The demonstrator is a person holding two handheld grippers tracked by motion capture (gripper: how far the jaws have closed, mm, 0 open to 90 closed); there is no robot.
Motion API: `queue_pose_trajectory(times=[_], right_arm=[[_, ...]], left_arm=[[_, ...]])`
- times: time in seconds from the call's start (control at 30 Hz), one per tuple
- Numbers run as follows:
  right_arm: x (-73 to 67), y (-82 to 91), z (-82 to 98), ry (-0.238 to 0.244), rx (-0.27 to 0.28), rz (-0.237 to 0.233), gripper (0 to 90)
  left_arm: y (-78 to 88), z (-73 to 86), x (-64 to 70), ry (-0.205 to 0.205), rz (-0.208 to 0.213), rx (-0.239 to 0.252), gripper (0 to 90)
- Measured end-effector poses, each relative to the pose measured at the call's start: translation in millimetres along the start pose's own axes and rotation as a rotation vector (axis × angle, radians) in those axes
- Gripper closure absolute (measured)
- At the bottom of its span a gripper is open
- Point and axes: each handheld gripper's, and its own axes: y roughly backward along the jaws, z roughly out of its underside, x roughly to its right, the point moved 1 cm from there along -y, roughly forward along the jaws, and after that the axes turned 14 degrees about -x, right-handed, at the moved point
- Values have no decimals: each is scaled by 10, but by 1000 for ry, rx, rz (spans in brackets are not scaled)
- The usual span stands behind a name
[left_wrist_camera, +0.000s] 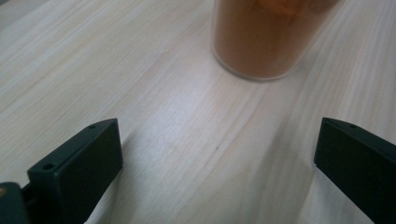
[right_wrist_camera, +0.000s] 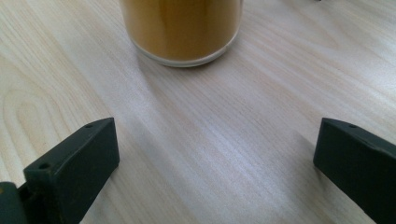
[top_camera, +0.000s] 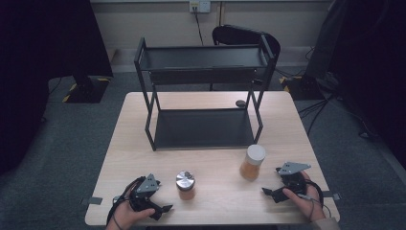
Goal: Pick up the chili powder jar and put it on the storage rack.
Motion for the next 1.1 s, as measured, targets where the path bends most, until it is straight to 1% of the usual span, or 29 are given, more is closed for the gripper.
queue_pose_trajectory(times=[0.03, 0.1, 0.2, 0.27, 0.37, 0.57, 0.6, 0.77, 0.87, 1.1], right_arm=[[0, 0, 0, 0, 0, 0, 0], [0, 0, -1, 0, 0, 0, 0], [0, 0, -1, 0, 0, 0, 0], [0, 0, -1, 0, 0, 0, 0], [0, 0, -1, 0, 0, 0, 0], [0, 0, -1, 0, 0, 0, 0], [0, 0, -1, 0, 0, 0, 0], [0, 0, -1, 0, 0, 0, 0], [0, -1, -1, 0, 0, 0, 0], [0, 0, -1, 0, 0, 0, 0]], left_arm=[[0, 0, 0, 0, 0, 0, 3], [-16, -1, -8, 13, 16, 16, 14], [-31, -12, -16, 10, 29, 23, 14], [-43, -12, -23, 9, 30, 28, 15], [-52, -13, -30, 19, 28, 37, 15], [-49, -53, -26, 11, 24, 46, 15], [-51, -71, -27, 8, 30, 53, 15], [-56, -114, -17, 1, 32, 63, 15], [-74, -127, -25, -4, 49, 78, 15], [-104, -161, -14, -5, 56, 85, 15]])
